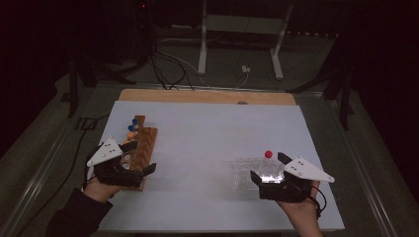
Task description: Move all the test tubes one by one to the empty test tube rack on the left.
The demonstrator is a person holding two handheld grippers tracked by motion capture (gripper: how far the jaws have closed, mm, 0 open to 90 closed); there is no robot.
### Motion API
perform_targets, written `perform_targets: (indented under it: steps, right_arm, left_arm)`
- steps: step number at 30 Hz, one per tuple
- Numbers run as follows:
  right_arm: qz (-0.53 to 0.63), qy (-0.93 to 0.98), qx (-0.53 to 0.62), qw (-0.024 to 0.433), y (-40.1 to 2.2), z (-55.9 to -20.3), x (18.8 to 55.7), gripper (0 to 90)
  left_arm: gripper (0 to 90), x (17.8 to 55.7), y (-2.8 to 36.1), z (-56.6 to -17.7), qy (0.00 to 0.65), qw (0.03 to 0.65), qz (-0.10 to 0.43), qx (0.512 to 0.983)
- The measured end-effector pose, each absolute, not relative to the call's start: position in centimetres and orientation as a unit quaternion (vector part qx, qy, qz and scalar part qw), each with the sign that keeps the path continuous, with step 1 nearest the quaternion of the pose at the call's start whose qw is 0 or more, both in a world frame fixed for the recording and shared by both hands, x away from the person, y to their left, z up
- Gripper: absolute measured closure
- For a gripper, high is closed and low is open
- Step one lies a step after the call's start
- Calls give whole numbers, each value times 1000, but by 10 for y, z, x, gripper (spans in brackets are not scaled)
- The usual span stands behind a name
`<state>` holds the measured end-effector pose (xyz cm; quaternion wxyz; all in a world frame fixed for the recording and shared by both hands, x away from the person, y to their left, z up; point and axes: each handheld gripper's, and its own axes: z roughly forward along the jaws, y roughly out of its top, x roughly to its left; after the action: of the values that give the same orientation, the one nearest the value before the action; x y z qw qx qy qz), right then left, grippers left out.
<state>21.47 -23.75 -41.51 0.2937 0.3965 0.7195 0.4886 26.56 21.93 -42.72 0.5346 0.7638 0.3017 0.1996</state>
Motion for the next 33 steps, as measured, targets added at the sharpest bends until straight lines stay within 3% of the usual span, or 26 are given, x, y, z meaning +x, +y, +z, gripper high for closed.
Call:
perform_targets:
  steps: [12, 17, 26, 33]
  right_arm:
    - [443, 697, 471, 311, -280, -437, 220, 11]
    - [417, 695, 498, 309, -292, -451, 227, 88]
    - [387, 708, 513, 292, -300, -466, 237, 469]
    - [370, 720, 513, 285, -298, -470, 246, 596]
  left_arm:
    - [27, 262, 206, -430, 278, 534, 175, 779]
    - [27, 261, 203, -430, 275, 533, 172, 781]
    - [27, 262, 202, -431, 275, 531, 173, 783]
    - [27, 262, 202, -431, 276, 530, 175, 782]
